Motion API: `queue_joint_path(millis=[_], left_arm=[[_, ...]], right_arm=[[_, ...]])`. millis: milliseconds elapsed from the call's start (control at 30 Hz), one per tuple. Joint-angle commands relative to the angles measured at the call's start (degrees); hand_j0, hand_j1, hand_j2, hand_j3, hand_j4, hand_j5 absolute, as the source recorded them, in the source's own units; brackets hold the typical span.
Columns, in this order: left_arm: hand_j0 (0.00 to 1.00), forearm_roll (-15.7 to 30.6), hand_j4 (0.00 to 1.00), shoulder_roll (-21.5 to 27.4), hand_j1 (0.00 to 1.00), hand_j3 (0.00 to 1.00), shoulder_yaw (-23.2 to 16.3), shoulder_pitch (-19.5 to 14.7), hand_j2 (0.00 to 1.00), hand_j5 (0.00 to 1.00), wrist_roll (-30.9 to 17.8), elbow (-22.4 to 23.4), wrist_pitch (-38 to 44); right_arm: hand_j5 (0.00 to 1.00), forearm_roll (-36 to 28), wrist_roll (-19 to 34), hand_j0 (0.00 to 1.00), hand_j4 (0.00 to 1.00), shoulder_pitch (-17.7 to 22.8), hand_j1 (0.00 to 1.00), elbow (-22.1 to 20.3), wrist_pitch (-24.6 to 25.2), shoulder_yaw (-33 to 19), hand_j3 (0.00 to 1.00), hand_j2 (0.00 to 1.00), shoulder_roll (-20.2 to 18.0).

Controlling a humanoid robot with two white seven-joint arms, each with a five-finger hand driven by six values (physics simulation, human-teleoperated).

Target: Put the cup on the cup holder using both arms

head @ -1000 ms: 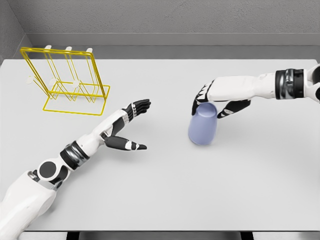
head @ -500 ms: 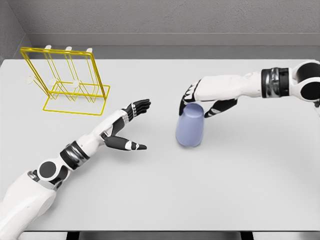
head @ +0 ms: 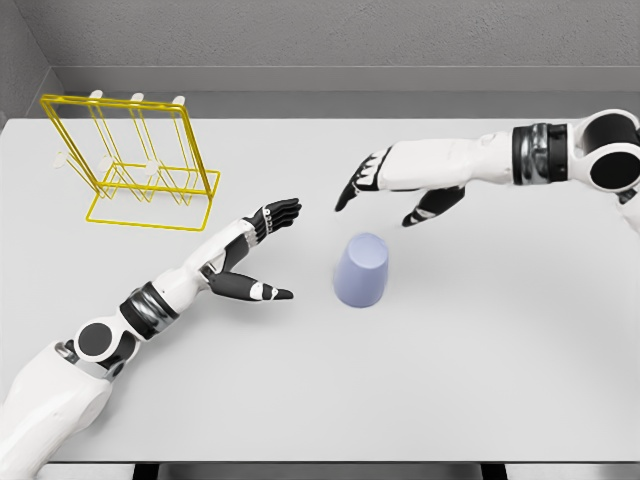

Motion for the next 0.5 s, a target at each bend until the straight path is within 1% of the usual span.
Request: queue_joint_path(millis=[0, 67, 100, 167, 267, 333, 367, 433, 467], left_arm=[[1.00, 0.34, 1.00, 0.23, 1.00, 1.00, 0.01, 0.00, 1.00, 1.00, 0.00, 0.02, 0.01], [1.00, 0.42, 1.00, 0.49, 1.00, 1.00, 0.01, 0.00, 1.00, 1.00, -0.44, 0.29, 0.01], [1.00, 0.51, 1.00, 0.49, 1.00, 1.00, 0.10, 0.00, 1.00, 1.00, -1.41, 0.29, 0.01], [1.00, 0.51, 1.00, 0.32, 1.00, 1.00, 0.10, 0.00, 1.00, 1.00, -1.49, 0.20, -0.07], [1.00, 0.42, 1.00, 0.14, 1.00, 1.00, 0.10, 0.00, 1.00, 1.00, -1.49, 0.20, -0.07], [1.00, 0.42, 1.00, -0.12, 1.00, 1.00, 0.10, 0.09, 1.00, 1.00, -1.49, 0.29, -0.07], [1.00, 0.42, 1.00, -0.30, 1.00, 1.00, 0.10, 0.17, 1.00, 1.00, -1.49, 0.29, -0.07], [1.00, 0.43, 1.00, -0.73, 1.00, 1.00, 0.10, 0.26, 1.00, 1.00, -1.49, 0.29, -0.07], [1.00, 0.16, 1.00, -1.97, 1.00, 1.00, 0.10, 0.26, 1.00, 1.00, -1.41, 0.64, -0.07]], right_arm=[[1.00, -0.29, -0.02, 1.00, 1.00, 0.00, 1.00, 0.00, 0.33, -0.51, 1.00, 1.00, -2.55], [1.00, -0.29, -0.02, 1.00, 1.00, -0.09, 1.00, 0.00, 0.33, -1.03, 1.00, 1.00, -4.22], [1.00, -0.29, -0.02, 1.00, 1.00, -0.09, 1.00, 0.00, 0.24, -1.30, 1.00, 1.00, -5.10], [1.00, -0.12, -0.02, 1.00, 1.00, -0.09, 1.00, 0.00, -0.20, -1.56, 1.00, 1.00, -6.16], [1.00, 0.06, -0.02, 1.00, 1.00, 0.09, 1.00, -0.08, -0.20, -2.09, 1.00, 1.00, -7.48], [1.00, 0.06, -0.02, 1.00, 1.00, 0.44, 1.00, -0.08, -0.20, -2.00, 1.00, 1.00, -7.65], [1.00, 0.06, -0.02, 1.00, 1.00, 0.70, 1.00, 0.00, -0.29, -2.09, 1.00, 1.00, -8.71], [1.00, -0.03, -0.02, 1.00, 1.00, 0.88, 1.00, 0.53, -0.40, -2.09, 1.00, 1.00, -8.88], [1.00, -0.03, -0.02, 1.00, 1.00, 1.05, 1.00, 1.67, -0.40, -2.09, 1.00, 1.00, -8.80]])
